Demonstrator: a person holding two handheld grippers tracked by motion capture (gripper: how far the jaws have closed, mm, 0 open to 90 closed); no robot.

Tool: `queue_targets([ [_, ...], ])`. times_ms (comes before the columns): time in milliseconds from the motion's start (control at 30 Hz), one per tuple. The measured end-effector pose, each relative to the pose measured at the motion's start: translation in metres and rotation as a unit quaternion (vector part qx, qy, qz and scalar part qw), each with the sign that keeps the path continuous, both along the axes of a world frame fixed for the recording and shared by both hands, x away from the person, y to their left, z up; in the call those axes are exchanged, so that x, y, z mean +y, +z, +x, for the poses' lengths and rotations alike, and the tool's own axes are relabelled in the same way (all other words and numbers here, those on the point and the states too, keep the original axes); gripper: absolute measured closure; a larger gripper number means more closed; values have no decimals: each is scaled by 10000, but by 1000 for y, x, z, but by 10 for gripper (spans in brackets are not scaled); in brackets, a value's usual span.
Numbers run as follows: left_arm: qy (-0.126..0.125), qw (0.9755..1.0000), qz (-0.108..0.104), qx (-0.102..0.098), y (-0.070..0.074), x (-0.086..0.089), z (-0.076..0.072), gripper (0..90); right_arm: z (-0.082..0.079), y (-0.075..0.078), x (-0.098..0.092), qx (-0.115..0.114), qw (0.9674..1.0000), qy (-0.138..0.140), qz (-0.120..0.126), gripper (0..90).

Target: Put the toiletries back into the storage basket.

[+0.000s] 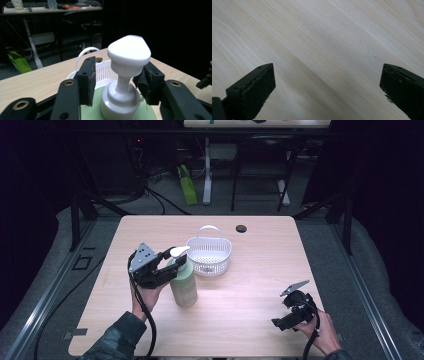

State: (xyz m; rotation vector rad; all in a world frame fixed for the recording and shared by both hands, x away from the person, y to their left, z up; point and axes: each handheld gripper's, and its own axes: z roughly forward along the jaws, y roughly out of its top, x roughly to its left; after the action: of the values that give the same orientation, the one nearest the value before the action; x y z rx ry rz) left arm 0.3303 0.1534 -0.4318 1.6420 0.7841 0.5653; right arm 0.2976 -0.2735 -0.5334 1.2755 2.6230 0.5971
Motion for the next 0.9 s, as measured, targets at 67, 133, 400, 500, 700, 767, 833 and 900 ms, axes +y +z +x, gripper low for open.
queue_targets([
  [67, 2, 10000, -45, -57, 0, 0, -1, 559, 0, 0, 0, 1, 10000, 3, -6, 0],
  [133, -62, 9999, -55, -69, 0, -1, 0, 580, 0, 0, 0, 2, 10000, -2, 2, 0],
  [400, -72, 9998, -102, -179, 0, -3, -1, 661, 0, 0, 0, 2, 10000, 0, 6, 0],
  [500, -69, 9997, -124, -196, 0, -3, -1, 666, 0, 0, -1, -11, 10000, 7, -13, 0],
  [700, -53, 9996, -188, -222, -2, -3, -1, 669, 0, 0, 0, 1, 10000, -2, 4, 0],
  [767, -34, 9995, -199, -236, -2, -4, -1, 670, 0, 0, -1, -13, 10000, 2, -14, 0],
  [833, -25, 9995, -200, -242, -2, -4, -1, 671, 0, 0, -1, -13, 10000, 5, -14, 0],
  [900, -14, 9995, -205, -242, -2, -3, -1, 671, 0, 0, -1, -18, 10000, 10, -15, 0],
])
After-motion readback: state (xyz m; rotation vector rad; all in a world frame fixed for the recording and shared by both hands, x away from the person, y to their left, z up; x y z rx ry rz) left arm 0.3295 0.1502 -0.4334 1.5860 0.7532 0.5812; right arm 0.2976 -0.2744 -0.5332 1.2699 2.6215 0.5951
